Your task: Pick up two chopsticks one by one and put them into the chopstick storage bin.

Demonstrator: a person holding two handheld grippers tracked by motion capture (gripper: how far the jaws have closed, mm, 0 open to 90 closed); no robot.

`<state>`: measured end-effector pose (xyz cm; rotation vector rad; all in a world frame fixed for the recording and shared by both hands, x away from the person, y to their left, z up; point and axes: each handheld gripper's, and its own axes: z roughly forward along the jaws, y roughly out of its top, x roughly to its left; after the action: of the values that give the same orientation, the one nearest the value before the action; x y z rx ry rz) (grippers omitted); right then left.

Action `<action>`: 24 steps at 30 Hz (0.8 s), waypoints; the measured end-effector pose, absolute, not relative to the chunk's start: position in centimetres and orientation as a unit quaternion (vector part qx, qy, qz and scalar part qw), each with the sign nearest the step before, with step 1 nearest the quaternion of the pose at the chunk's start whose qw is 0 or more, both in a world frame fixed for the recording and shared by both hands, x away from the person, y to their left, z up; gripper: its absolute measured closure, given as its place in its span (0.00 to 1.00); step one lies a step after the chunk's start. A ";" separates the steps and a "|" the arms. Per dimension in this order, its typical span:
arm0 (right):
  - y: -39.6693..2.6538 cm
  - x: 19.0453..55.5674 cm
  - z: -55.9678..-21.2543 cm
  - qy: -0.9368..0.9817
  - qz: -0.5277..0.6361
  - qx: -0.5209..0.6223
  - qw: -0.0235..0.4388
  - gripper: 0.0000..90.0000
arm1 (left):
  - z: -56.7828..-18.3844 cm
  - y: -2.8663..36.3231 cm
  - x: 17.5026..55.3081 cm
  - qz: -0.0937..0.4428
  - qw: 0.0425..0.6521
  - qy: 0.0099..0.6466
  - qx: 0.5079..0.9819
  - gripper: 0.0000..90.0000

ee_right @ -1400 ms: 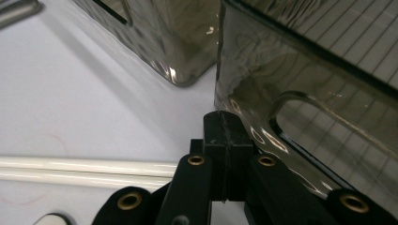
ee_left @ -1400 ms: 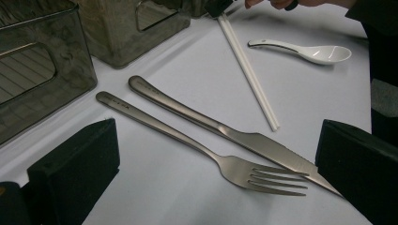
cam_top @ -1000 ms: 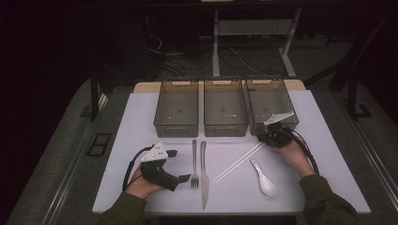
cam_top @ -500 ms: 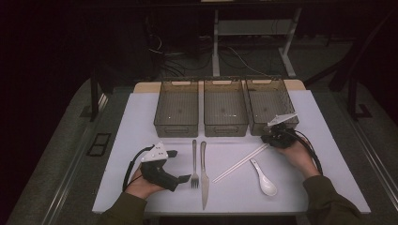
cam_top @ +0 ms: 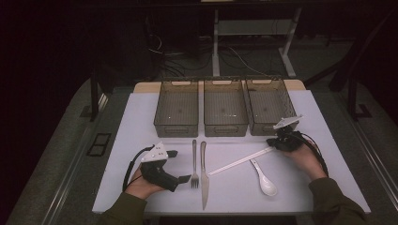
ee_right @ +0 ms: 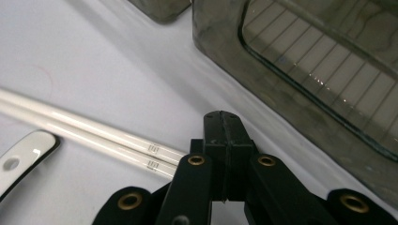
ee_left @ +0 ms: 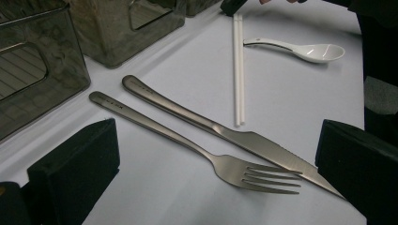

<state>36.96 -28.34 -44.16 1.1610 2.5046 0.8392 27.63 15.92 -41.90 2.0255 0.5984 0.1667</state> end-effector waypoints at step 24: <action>-29.6 34.3 -43.9 0.870 0.282 0.389 0.108 1.00 | -41.9 15.8 27.5 0.066 0.487 0.244 0.836 0.00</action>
<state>34.29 -29.60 -43.89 1.1458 2.5608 0.8291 27.50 15.76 -41.88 2.0324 0.5930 0.1602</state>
